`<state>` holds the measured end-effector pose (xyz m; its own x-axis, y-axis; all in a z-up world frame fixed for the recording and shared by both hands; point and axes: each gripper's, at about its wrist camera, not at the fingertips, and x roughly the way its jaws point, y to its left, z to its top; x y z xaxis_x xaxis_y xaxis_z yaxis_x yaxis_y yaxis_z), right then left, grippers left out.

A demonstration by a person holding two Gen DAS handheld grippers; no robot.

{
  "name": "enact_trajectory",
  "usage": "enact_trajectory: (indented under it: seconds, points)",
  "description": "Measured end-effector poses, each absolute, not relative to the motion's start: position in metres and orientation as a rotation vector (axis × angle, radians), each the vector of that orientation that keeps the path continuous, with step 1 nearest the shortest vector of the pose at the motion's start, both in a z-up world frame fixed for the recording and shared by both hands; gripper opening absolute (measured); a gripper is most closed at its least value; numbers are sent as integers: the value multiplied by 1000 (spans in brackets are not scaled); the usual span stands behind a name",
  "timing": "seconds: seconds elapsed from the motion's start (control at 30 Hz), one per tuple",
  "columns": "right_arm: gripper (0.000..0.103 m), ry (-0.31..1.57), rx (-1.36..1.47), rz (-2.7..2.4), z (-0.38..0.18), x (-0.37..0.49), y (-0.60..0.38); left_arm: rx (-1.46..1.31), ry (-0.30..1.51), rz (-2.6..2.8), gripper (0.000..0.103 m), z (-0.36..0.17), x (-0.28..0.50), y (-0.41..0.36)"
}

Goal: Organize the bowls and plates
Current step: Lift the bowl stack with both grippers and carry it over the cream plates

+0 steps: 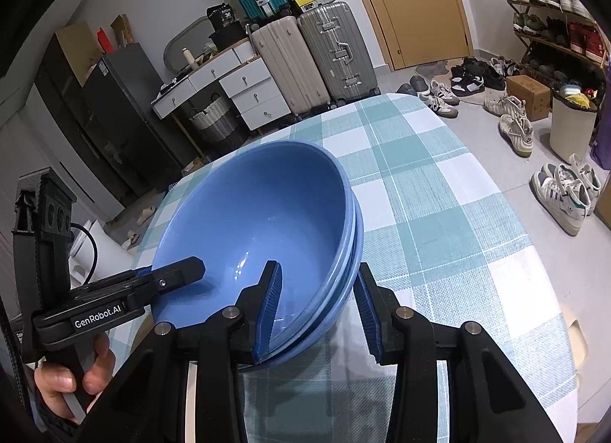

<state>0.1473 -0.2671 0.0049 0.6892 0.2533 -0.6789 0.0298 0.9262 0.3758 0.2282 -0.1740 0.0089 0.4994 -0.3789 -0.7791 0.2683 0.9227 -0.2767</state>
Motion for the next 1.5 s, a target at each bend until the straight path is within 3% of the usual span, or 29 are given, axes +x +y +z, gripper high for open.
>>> enact_trajectory:
  seconds: [1.5]
  points:
    - [39, 704, 292, 212, 70, 94, -206, -135, 821, -344, 28, 109, 110, -117]
